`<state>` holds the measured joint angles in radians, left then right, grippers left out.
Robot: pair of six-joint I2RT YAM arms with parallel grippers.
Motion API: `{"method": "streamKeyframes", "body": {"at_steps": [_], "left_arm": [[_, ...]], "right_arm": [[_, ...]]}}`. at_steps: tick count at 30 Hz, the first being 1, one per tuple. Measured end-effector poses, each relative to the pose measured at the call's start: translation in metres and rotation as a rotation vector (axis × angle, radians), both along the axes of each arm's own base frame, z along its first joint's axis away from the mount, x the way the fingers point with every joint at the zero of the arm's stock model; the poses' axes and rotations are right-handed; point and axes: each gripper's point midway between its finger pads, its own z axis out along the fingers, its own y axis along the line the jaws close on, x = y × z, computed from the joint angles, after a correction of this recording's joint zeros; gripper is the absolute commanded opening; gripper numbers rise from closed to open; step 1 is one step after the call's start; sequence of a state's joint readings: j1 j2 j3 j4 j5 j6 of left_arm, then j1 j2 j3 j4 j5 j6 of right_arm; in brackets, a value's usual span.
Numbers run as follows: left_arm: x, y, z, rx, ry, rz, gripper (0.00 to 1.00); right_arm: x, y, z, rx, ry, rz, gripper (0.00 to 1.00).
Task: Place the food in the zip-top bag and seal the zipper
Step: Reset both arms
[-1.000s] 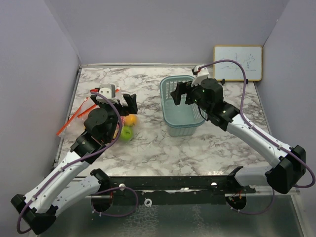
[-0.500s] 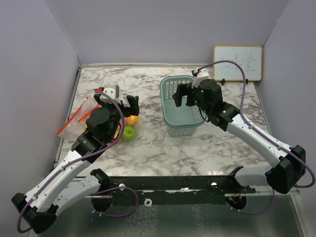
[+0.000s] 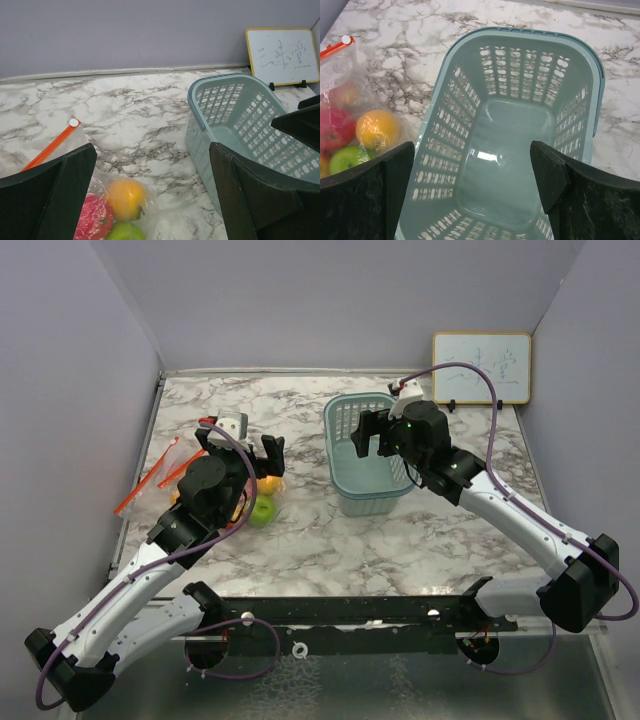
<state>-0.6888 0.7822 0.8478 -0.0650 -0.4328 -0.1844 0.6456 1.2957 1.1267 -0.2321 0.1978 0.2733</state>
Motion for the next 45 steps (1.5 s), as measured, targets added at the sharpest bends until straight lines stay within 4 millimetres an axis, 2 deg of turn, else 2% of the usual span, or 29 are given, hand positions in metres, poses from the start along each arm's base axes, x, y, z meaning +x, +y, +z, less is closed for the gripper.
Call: {"method": "streamKeyframes", "body": {"at_steps": [45], "left_arm": [[-0.0008,-0.0025,-0.0058,0.018,0.017,-0.017,0.99]], "right_arm": [[0.0002,-0.0009,-0.0002,-0.009,-0.003,0.000,0.99]]}}
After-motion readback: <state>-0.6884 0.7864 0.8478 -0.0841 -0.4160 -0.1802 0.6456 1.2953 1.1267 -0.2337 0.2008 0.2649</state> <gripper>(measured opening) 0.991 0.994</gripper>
